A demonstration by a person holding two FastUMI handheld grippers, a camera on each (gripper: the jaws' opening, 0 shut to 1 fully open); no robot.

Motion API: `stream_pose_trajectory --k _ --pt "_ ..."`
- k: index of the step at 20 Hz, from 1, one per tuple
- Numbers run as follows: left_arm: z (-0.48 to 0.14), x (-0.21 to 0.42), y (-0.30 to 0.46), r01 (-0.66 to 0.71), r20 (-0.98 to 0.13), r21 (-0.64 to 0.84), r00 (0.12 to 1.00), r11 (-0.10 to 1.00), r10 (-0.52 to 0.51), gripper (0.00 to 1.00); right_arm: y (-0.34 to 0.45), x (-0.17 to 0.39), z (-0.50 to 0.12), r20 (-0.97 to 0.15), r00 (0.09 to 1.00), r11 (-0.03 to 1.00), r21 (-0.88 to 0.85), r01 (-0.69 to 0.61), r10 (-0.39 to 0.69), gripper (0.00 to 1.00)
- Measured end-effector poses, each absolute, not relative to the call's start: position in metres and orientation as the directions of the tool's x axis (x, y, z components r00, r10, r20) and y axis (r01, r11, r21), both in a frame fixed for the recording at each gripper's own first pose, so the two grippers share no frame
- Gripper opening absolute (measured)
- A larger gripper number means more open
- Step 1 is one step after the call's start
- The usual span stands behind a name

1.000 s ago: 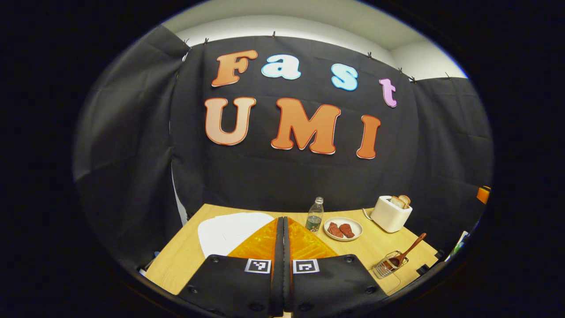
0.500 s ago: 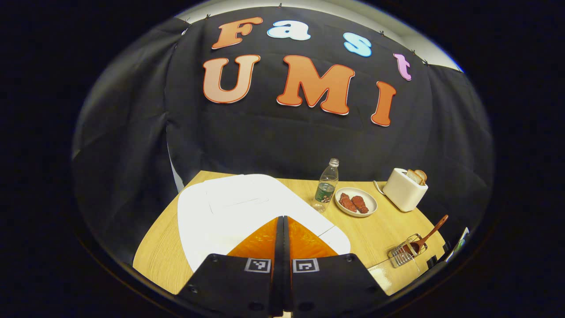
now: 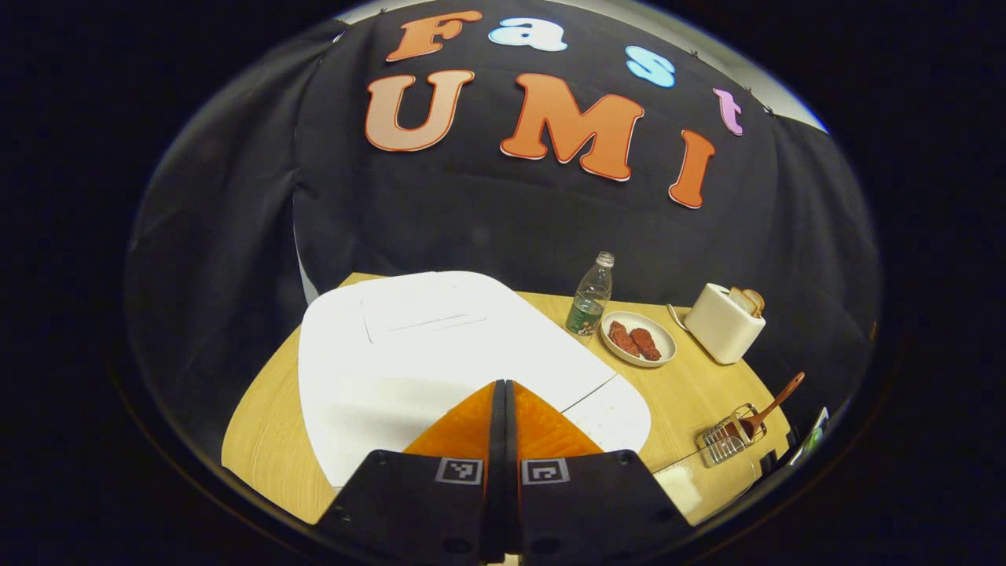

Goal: Close the left gripper, press the button to open the rice cooker; take a wooden spoon from the chopstick holder with the right hand, scoop a spoonful of rice and pour it into the rice cooker, then put the wooden spoon back into the chopstick holder.

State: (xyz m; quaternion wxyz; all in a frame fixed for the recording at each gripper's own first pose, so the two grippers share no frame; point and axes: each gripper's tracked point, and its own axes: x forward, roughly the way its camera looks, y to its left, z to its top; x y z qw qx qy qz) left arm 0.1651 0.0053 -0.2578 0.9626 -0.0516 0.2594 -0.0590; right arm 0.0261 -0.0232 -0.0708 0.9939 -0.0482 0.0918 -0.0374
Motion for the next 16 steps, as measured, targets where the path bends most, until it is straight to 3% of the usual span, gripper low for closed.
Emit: stream_pose_trajectory --k 3,7,12,13,16 --pt "-0.233 0.160 0.006 0.050 -0.481 -0.148 0.869 0.988 -0.116 0.04 -0.018 0.026 -0.074 -0.182 0.980 0.994 -0.097 0.057 -0.074 0.96" --pt "-0.149 0.158 0.011 0.051 -0.347 -0.126 0.933 0.991 -0.092 0.04 -0.012 0.027 -0.086 -0.208 0.976 0.996 -0.075 0.044 -0.059 0.96" --pt "-0.109 0.139 0.016 0.055 -0.277 -0.118 0.957 0.991 -0.086 0.04 -0.008 0.029 -0.101 -0.219 0.974 0.999 -0.027 0.046 -0.051 0.96" --pt "-0.101 0.135 0.019 0.052 -0.262 -0.111 0.962 0.992 -0.080 0.04 -0.007 0.030 -0.105 -0.224 0.973 0.999 -0.023 0.046 -0.050 1.00" --pt "-0.075 0.118 0.029 0.030 -0.200 -0.070 0.979 0.997 -0.043 0.04 0.004 0.034 -0.117 -0.233 0.973 1.000 0.016 0.015 -0.011 0.96"
